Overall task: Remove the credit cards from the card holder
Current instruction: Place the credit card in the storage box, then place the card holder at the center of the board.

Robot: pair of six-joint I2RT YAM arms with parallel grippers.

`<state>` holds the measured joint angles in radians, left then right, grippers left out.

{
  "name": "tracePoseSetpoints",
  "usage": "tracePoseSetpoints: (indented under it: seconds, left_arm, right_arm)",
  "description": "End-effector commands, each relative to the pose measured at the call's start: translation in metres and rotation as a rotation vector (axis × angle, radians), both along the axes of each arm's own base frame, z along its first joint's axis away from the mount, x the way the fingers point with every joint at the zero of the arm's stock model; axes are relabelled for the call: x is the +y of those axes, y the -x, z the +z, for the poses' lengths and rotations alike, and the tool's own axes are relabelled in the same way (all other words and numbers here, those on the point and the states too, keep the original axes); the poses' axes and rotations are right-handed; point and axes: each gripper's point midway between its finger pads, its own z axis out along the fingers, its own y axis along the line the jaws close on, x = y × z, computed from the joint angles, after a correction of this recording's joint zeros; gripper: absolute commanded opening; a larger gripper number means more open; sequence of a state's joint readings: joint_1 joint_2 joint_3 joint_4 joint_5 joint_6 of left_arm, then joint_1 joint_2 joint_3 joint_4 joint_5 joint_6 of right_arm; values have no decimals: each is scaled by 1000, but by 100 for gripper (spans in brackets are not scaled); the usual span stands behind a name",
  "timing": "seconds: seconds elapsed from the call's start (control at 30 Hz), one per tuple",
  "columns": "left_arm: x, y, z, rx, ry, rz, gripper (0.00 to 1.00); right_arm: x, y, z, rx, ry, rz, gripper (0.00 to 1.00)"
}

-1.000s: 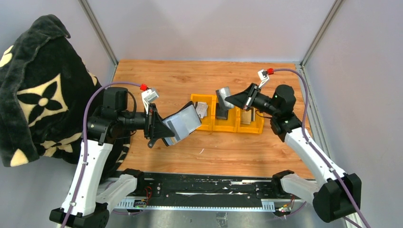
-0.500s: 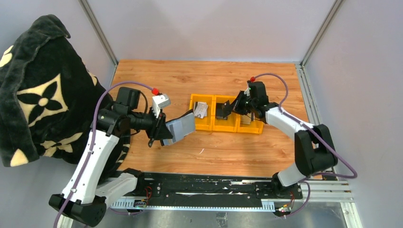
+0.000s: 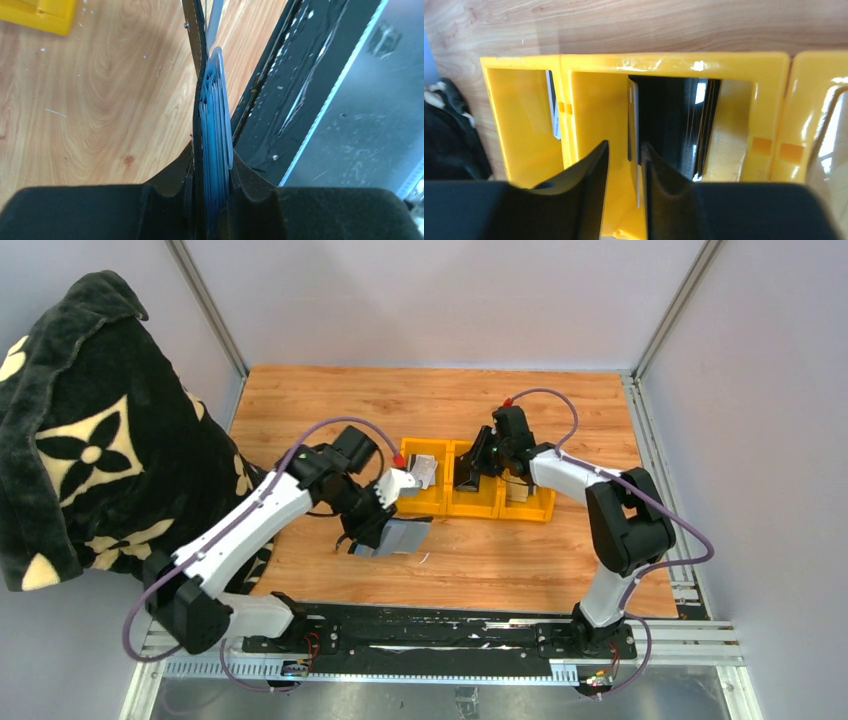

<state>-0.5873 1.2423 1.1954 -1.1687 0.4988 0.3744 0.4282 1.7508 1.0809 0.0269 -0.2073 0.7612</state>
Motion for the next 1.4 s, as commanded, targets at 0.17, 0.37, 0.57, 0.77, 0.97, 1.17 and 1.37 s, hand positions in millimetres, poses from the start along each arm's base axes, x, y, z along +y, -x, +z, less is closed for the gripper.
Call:
tracePoseSetpoints:
  seconds: [0.17, 0.37, 0.57, 0.77, 0.97, 1.17, 1.37]
  left_arm:
    - [2, -44, -56, -121, -375, -160, 0]
    - [13, -90, -76, -423, -731, -225, 0]
    - [9, -98, -92, -478, -829, -235, 20]
    - [-18, -76, -88, -427, -678, -232, 43]
    - [-36, -30, -100, -239, -548, -300, 43]
    - [-39, -2, -96, -140, -445, -377, 43]
    - [-45, -43, -27, -208, -239, -185, 75]
  right_arm:
    - [-22, -1, 67, -166, 120, -21, 53]
    - [-31, 17, 121, -284, 85, -5, 60]
    - [-48, 38, 137, -326, 14, -38, 65]
    - [-63, 50, 142, -329, -33, -65, 70]
    - [-70, 54, 145, -324, -68, -75, 70]
    - [-87, 57, 154, -351, -83, -105, 71]
    - [-131, 55, 165, -455, 77, -198, 77]
